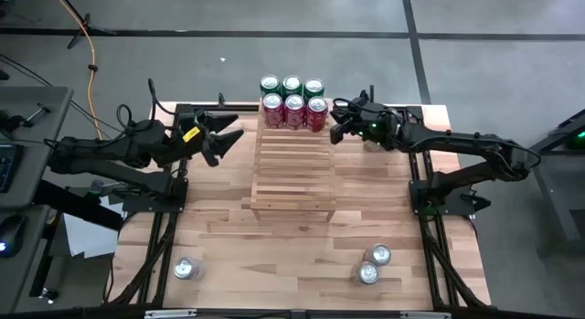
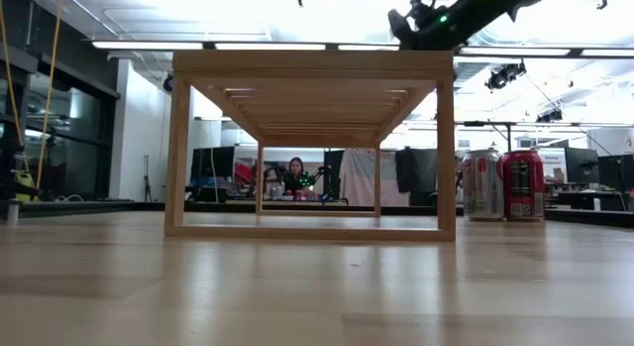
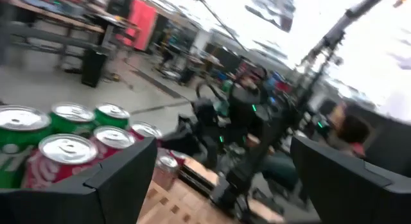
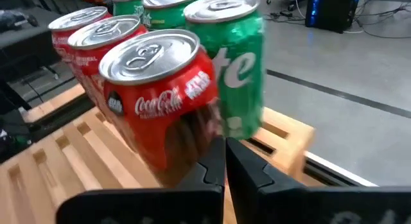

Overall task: Place canned beverage on shelf
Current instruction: Put the red soda can on the shelf aligned with the other red soda cans

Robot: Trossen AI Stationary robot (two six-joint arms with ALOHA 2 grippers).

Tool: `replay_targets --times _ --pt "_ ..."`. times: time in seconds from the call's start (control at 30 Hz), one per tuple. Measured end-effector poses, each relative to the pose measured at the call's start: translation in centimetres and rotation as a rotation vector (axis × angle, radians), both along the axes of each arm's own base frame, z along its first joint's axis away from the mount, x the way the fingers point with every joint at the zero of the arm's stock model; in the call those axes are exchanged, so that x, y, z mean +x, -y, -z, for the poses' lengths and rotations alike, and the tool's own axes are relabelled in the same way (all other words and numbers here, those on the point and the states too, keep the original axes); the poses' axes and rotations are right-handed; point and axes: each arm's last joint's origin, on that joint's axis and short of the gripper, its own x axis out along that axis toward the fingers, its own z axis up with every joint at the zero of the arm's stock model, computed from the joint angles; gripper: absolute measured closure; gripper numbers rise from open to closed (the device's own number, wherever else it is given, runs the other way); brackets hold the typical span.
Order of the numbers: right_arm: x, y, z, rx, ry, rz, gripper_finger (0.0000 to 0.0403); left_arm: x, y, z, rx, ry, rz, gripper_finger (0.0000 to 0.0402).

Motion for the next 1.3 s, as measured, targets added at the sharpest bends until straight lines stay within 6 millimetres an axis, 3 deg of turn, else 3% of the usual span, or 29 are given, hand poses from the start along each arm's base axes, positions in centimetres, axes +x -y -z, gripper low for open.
replay_targets --times 0.2,0.43,0.6,0.83,1.0,1.2,1.3 --pt "-3.6 -1.6 -2.6 -0.026 0.001 -0.074 0.0403 -0.2 -0.1 0.1 0.098 -0.061 0.01 0.0051" --pt "-6.7 -4.0 -5.7 0.013 0.199 -0.366 0.0403 0.5 -0.9 1.0 0.18 -0.165 0.039 0.0051" --pt "-7.0 -4.9 -6.6 -0.005 0.268 -0.45 0.0403 0.8 -1.3 1.2 0.24 -0.21 0.037 0.0051" --pt "-6.0 -5.5 -6.3 0.004 0.263 -0.491 0.0403 0.8 -1.2 1.5 0.296 -0.261 0.044 0.0068" --pt "-5.3 -5.6 -5.8 0.018 0.242 -0.504 0.0403 0.9 -0.2 1.7 0.285 -0.254 0.151 0.0155" --pt "-5.2 -5.6 -5.8 0.019 0.24 -0.505 0.0403 0.9 1.1 2.2 0.166 -0.256 0.298 0.0366" --pt "-5.2 -5.6 -5.9 0.017 0.25 -0.505 0.0403 0.9 1.4 2.4 0.144 -0.264 0.319 0.0385"
